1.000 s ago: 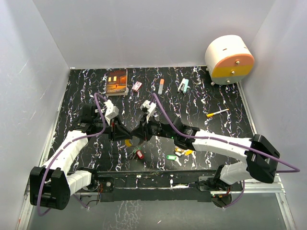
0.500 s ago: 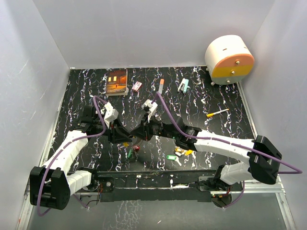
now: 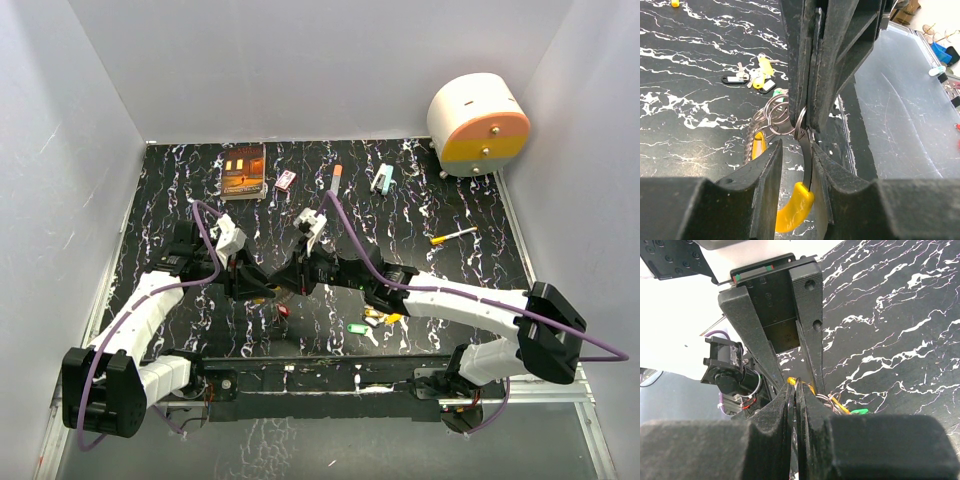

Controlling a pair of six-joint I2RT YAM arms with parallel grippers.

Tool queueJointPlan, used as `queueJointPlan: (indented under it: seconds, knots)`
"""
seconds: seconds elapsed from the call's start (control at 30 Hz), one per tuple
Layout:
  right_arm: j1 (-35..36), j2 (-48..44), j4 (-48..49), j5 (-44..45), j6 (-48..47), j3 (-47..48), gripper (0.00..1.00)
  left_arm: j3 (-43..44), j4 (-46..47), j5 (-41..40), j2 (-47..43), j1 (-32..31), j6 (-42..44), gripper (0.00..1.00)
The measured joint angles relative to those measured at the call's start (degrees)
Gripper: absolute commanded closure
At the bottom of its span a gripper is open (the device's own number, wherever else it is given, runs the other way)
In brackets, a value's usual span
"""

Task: Put the keys on the keyring

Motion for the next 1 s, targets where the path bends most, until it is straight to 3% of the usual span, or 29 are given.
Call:
queueJointPlan:
  seconds: [0.63, 0.83, 1.0]
  knots:
    - [0.5, 2.4, 1.4, -0.1, 0.8, -0.1, 0.92, 1.3, -4.1, 1.1, 0.3, 0.0, 4.5, 0.73]
    - [0.7, 3.1, 1.4, -0.3, 1.1, -0.1, 0.92, 1.3, -5.1, 1.2, 0.6, 0.0, 5.7, 0.91]
    - [0.7, 3.1, 1.5, -0.3, 1.2, -0.1, 0.92, 1.3, -5.5, 0.4, 0.9, 0.4, 6.5, 0.82]
